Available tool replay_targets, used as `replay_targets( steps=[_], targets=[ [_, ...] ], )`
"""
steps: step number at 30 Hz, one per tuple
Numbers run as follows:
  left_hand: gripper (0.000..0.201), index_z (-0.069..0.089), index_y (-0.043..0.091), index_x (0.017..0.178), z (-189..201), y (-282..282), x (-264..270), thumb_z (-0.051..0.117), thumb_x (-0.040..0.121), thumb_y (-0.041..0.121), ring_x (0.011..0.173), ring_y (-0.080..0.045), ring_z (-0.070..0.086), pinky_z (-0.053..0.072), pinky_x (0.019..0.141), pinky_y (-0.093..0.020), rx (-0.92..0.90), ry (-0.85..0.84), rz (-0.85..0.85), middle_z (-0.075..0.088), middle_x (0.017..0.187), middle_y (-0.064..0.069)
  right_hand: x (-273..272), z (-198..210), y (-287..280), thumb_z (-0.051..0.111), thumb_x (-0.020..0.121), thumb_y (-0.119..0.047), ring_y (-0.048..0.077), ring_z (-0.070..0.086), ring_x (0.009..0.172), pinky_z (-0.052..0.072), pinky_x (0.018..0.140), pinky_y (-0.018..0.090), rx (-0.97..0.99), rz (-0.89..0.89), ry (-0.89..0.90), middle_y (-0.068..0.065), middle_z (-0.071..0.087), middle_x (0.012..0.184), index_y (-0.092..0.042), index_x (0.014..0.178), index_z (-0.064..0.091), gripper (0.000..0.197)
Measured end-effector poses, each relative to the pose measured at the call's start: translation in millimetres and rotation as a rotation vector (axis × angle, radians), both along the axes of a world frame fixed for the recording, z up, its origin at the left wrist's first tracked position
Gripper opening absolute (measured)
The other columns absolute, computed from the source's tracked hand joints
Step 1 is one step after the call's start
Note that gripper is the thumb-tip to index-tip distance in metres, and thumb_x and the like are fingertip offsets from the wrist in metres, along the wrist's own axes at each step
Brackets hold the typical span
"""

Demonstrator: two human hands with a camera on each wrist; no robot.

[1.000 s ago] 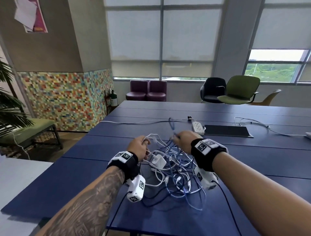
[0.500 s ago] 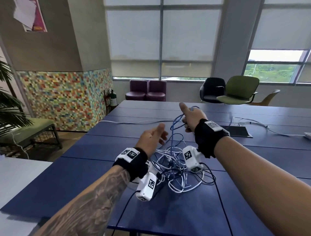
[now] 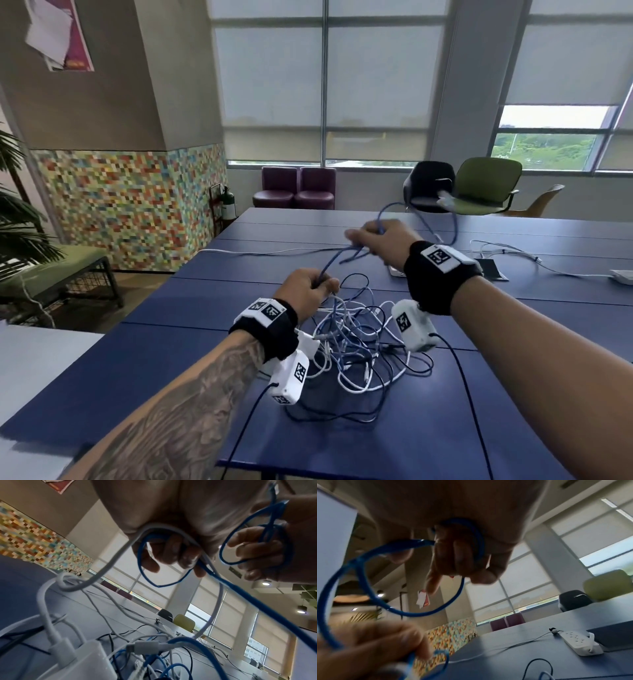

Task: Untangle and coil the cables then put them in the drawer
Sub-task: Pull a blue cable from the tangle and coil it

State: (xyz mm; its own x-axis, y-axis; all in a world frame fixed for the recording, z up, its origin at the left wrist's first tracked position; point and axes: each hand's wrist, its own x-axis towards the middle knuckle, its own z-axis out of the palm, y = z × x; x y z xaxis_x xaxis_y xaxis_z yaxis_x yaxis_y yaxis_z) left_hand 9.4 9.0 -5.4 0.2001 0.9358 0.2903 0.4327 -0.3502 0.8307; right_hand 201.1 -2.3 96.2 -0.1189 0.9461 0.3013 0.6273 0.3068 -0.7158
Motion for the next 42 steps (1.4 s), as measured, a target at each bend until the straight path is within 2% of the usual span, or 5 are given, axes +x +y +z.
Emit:
replay_targets(
  steps=[6, 14, 23, 37, 42],
  targets=[
    [0.022, 0.059, 0.019, 0.112, 19, 0, 7, 0.058, 0.093, 0.008, 0.065, 0.012, 0.056, 0.043, 0.068, -0.012, 0.099, -0.014, -0.122, 0.064, 0.082, 0.011, -29, -7, -31, 0.057, 0.080, -0.074, 0.004, 0.057, 0.065, 0.042, 0.065, 0.022, -0.113, 0.176, -0.138, -0.011, 0.065, 0.073, -0.029, 0.098, 0.074, 0.051],
    [0.037, 0.062, -0.001, 0.107, 31, 9, -10, 0.067, 0.071, 0.009, 0.066, -0.014, 0.055, 0.046, 0.060, -0.020, -0.113, -0.351, -0.145, 0.057, 0.080, -0.008, -38, -15, -34, 0.070, 0.084, -0.056, 0.016, 0.050, 0.065, 0.047, 0.062, 0.034, -0.050, 0.357, -0.053, 0.007, 0.057, 0.070, -0.027, 0.098, 0.075, 0.033],
    [0.100, 0.019, 0.023, 0.151, 2, -7, -23, 0.077, 0.075, 0.051, 0.115, -0.015, 0.050, 0.045, 0.095, -0.034, -0.061, -0.044, 0.141, 0.046, 0.129, 0.006, -24, 15, -19, 0.064, 0.095, -0.037, 0.013, 0.052, 0.063, 0.053, 0.065, 0.032, -0.077, 0.121, 0.845, 0.001, 0.069, 0.093, -0.014, 0.082, 0.068, 0.026],
    [0.016, 0.066, 0.006, 0.084, 11, -1, 2, 0.063, 0.095, 0.017, 0.033, -0.004, 0.052, 0.035, 0.034, -0.012, -0.221, 0.042, 0.128, 0.066, 0.072, -0.012, -11, 52, -31, 0.054, 0.095, -0.051, 0.016, 0.068, 0.072, 0.049, 0.073, 0.035, 0.133, 0.213, 0.862, 0.012, 0.076, 0.090, -0.013, 0.042, 0.051, 0.065],
    [0.017, 0.061, 0.010, 0.085, 34, -10, 12, 0.053, 0.099, 0.013, 0.048, -0.014, 0.065, 0.040, 0.043, -0.017, -0.179, -0.354, 0.046, 0.067, 0.068, -0.008, -12, 21, -19, 0.057, 0.094, -0.047, 0.028, 0.069, 0.095, 0.054, 0.082, 0.044, 0.149, 0.021, 0.292, 0.004, 0.076, 0.094, -0.022, 0.083, 0.076, 0.033]
  ],
)
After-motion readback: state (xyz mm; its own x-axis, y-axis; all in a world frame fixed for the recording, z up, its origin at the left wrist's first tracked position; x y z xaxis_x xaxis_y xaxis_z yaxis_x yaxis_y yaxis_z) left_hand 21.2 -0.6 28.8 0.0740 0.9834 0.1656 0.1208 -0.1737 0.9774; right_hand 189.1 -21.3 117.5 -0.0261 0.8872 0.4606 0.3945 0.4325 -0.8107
